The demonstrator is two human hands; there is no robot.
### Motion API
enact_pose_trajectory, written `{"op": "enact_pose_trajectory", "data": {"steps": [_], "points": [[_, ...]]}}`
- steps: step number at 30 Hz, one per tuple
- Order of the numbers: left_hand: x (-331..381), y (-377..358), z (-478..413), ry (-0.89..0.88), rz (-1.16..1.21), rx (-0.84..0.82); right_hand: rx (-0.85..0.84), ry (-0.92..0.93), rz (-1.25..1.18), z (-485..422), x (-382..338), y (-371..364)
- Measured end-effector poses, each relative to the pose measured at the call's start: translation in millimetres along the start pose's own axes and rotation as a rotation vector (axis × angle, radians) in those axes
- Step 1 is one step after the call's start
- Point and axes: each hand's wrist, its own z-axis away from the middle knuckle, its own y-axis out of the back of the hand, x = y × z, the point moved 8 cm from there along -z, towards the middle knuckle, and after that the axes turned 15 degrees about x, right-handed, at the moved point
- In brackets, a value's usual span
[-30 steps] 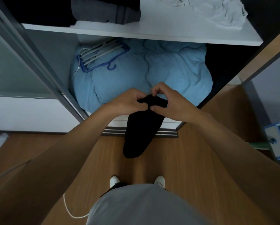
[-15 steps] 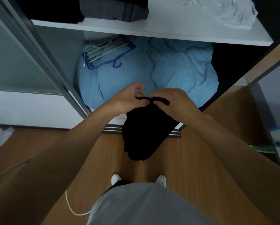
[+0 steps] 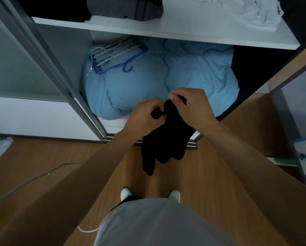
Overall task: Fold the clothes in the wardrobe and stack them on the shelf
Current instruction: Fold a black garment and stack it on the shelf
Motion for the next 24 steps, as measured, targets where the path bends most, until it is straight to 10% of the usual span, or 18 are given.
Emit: {"op": "enact_pose_trajectory", "data": {"steps": [16,24], "points": [[-31.3,-0.2,2.6,0.108,-0.319,0.059,-0.178,0.056,-0.023,1.5,-15.4,-18.1],[-59.5,27.7,-8.0,0.225,-0.092,0.231,-0.385,0.011,0.026,14.4,14.1,-16.8]]}}
